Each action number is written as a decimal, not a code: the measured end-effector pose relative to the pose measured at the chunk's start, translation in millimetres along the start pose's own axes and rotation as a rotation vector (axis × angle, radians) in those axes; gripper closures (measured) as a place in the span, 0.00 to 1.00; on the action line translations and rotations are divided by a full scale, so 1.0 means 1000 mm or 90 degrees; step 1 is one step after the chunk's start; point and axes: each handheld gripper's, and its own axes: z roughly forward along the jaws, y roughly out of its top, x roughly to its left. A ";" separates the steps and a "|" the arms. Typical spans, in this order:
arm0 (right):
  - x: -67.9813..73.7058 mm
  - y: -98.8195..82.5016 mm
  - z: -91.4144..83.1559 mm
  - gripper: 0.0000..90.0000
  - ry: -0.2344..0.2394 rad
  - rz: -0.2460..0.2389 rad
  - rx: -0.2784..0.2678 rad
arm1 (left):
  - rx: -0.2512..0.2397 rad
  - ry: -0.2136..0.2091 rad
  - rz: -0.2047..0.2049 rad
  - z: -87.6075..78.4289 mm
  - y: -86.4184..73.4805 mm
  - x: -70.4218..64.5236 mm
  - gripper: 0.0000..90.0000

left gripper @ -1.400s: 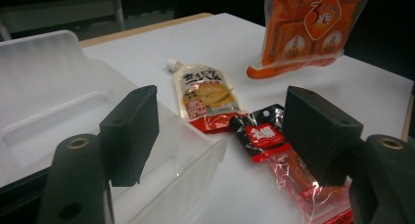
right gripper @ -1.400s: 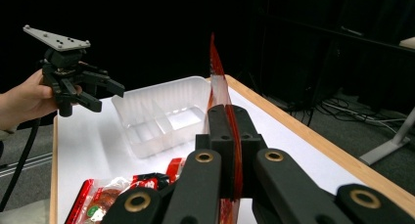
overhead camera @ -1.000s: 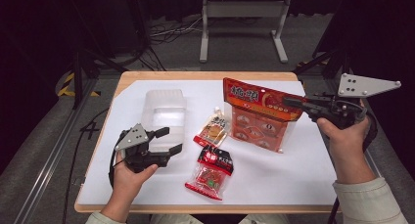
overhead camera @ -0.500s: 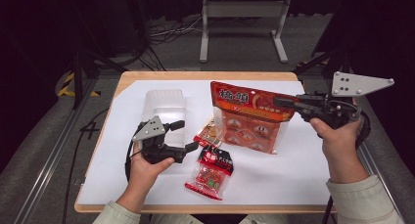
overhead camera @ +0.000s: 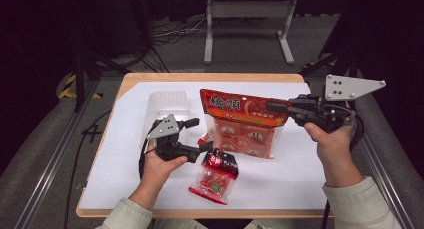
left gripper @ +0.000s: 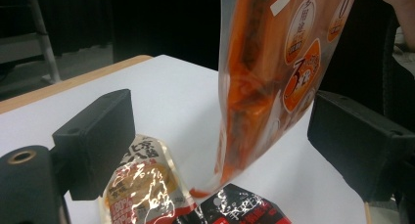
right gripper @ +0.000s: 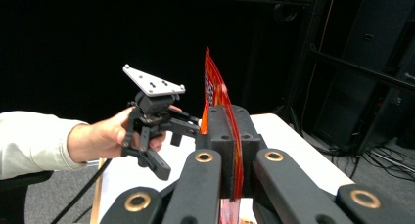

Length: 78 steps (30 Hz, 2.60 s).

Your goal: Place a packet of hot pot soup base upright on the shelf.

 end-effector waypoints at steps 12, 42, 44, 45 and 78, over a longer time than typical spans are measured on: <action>0.003 -0.009 0.017 1.00 0.025 0.006 -0.007 | -0.018 -0.061 0.003 0.020 0.002 -0.004 0.17; 0.002 -0.029 0.029 1.00 0.049 0.050 -0.070 | -0.103 -0.157 0.013 0.028 -0.008 -0.016 0.73; 0.001 -0.029 0.027 1.00 0.049 0.052 -0.074 | -0.101 -0.154 0.026 0.027 -0.007 -0.018 0.78; 0.001 -0.030 0.027 1.00 0.047 0.052 -0.075 | -0.100 -0.149 0.036 0.027 -0.006 -0.020 0.78; -0.005 -0.031 0.021 0.78 -0.012 0.065 -0.041 | -0.080 -0.096 0.051 0.021 0.003 -0.030 0.79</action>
